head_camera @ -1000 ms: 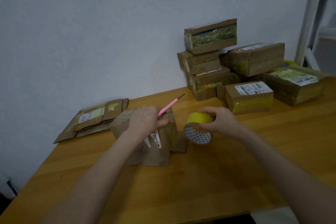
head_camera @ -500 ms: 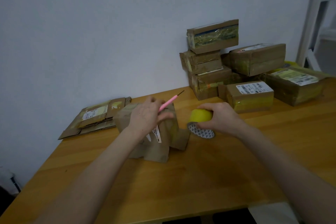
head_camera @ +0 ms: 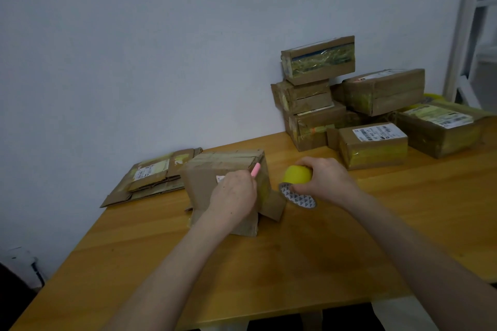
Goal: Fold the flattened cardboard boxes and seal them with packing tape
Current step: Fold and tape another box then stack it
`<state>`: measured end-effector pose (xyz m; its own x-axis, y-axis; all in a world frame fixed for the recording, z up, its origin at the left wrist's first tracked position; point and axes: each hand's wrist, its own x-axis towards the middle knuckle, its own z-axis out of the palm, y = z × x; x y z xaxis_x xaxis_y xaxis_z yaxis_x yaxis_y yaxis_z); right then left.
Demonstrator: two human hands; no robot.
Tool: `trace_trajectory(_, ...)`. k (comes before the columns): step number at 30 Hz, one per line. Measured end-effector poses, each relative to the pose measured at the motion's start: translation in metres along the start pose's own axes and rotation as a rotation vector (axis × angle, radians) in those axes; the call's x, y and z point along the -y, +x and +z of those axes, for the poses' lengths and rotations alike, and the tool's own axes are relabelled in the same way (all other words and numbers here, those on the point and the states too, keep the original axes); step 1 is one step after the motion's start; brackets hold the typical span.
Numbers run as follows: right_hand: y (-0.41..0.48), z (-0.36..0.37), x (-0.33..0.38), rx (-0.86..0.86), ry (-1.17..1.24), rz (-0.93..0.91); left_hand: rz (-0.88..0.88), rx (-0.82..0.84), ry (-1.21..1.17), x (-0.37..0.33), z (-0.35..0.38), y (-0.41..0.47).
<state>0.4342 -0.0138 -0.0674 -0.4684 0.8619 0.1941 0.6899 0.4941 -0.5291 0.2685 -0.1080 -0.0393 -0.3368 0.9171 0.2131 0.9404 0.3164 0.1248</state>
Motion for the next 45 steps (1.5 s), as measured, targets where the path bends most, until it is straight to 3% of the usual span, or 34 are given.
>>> trace_trajectory(16,-0.007,-0.015,0.007,-0.022,-0.169,-0.076,0.044,0.048,0.341,-0.024,-0.018,0.011)
trace_trajectory(35,-0.001,-0.007,0.006,0.033,-0.061,-0.066,0.022,0.135,0.143,-0.020,-0.020,0.011)
trace_trajectory(45,-0.004,-0.005,0.010,-0.006,-0.085,-0.118,0.030,0.156,0.191,-0.026,-0.019,0.018)
